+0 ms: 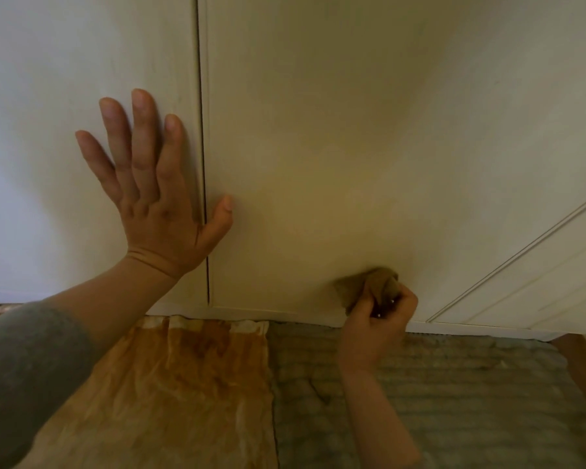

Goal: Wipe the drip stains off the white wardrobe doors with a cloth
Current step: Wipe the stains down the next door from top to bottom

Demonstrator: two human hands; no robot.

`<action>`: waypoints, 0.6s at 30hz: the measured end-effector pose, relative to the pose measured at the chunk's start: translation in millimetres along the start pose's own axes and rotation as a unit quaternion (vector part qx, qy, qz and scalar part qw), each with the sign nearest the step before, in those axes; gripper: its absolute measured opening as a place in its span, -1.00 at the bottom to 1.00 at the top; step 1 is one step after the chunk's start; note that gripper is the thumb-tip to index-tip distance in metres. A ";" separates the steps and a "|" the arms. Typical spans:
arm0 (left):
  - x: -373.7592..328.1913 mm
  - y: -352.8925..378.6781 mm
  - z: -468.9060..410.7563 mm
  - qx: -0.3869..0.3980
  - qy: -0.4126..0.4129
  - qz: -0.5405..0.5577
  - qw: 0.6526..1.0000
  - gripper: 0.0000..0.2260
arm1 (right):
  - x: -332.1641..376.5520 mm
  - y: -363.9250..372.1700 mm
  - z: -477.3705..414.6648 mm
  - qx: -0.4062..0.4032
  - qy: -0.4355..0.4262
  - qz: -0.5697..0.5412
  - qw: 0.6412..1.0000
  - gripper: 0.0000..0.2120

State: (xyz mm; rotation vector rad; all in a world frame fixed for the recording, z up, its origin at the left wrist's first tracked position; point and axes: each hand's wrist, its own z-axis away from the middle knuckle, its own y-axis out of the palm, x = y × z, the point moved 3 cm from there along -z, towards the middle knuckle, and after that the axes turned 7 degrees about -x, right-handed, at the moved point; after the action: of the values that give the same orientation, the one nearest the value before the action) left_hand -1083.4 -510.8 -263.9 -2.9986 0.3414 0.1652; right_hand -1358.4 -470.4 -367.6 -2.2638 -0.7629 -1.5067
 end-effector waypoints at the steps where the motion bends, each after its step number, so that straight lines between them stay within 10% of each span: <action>1: -0.2 -0.2 0.1 0.002 0.001 0.000 1.000 -0.29 | -3.6 3.5 -0.6 -0.011 -0.012 0.012 1.000 -0.76; 8: 2.1 0.1 1.4 0.003 0.003 -0.002 1.000 -0.29 | -74.2 -24.8 -1.8 -0.033 0.294 0.150 0.944 -0.73; 18: 5.3 3.0 7.2 0.011 0.005 0.005 1.000 -0.25 | -12.3 -10.5 -28.7 -0.056 -0.025 0.038 0.997 -0.65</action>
State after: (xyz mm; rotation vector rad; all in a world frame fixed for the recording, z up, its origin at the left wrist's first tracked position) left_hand -1079.7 -513.8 -272.0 -2.9768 0.3570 0.1457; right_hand -1389.8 -480.4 -367.8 -2.3912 -0.6116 -1.4981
